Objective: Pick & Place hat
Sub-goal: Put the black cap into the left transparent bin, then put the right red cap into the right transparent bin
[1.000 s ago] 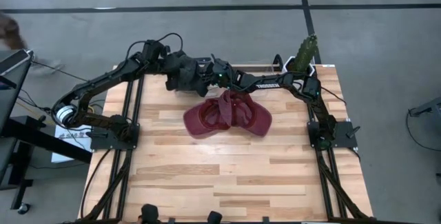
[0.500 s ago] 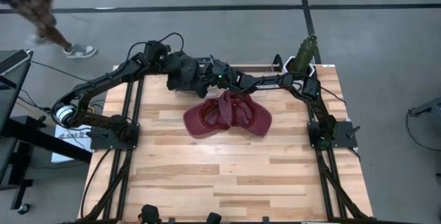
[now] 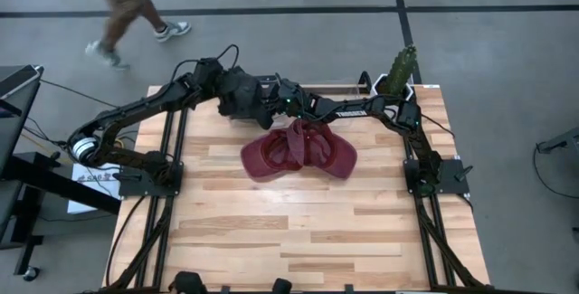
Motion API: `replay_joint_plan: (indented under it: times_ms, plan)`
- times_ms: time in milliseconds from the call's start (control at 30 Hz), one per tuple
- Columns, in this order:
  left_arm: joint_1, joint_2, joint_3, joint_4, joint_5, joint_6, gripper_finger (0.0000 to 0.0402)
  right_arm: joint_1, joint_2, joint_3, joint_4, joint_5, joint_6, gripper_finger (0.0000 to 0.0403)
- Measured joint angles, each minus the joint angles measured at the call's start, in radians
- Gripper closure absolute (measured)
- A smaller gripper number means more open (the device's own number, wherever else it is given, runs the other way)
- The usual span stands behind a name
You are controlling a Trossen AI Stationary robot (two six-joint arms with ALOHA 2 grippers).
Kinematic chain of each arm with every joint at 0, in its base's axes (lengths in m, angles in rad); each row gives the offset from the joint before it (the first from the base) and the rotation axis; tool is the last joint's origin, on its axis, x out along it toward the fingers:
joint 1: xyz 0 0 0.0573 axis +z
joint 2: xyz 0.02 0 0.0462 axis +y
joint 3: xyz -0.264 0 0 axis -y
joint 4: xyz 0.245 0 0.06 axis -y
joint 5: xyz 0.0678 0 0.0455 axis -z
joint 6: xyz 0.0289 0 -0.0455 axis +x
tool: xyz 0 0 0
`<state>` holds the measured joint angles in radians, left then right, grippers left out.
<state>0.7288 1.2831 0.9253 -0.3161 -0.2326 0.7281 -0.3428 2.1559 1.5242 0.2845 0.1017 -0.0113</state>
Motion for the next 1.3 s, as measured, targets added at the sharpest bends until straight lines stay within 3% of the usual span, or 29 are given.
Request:
replay_joint_plan:
  times_ms: [200, 400, 667, 833, 933, 1000, 1200, 1300]
  plan:
    - [-0.057, 0.0, 0.0, -0.005, -0.23, -0.001, 0.0231, 0.0, 0.0, 0.0, -0.016, 0.001, 0.002, 0.0403]
    - [-0.103, 0.0, 0.0, -0.005, -0.379, -0.031, 0.0231, 0.019, 0.0, 0.0, -0.012, 0.009, -0.015, 0.0403]
    - [-0.12, -0.074, 0.0, 0.026, -0.396, -0.066, 0.0231, 0.097, -0.106, -0.017, -0.155, 0.041, -0.09, 0.0403]
    - [-0.129, -0.2, -0.001, 0.03, -0.368, -0.195, 0.0231, 0.187, -0.265, -0.163, -0.169, 0.155, -0.131, 0.0403]
    - [-0.148, -0.294, -0.025, 0.03, -0.269, -0.304, 0.0231, 0.237, -0.373, -0.315, -0.11, 0.222, -0.12, 0.0403]
    - [-0.165, -0.354, -0.057, 0.028, -0.127, -0.349, 0.0231, 0.268, -0.44, -0.43, -0.058, 0.257, -0.081, 0.0403]
    - [-0.227, -0.493, -0.194, 0.045, 0.522, -0.455, 0.0231, 0.362, -0.605, -0.734, 0.131, 0.33, 0.039, 0.0403]
    - [-0.279, -0.52, -0.287, 0.101, 0.755, -0.49, 0.0231, 0.41, -0.654, -0.824, 0.191, 0.356, 0.045, 0.0403]
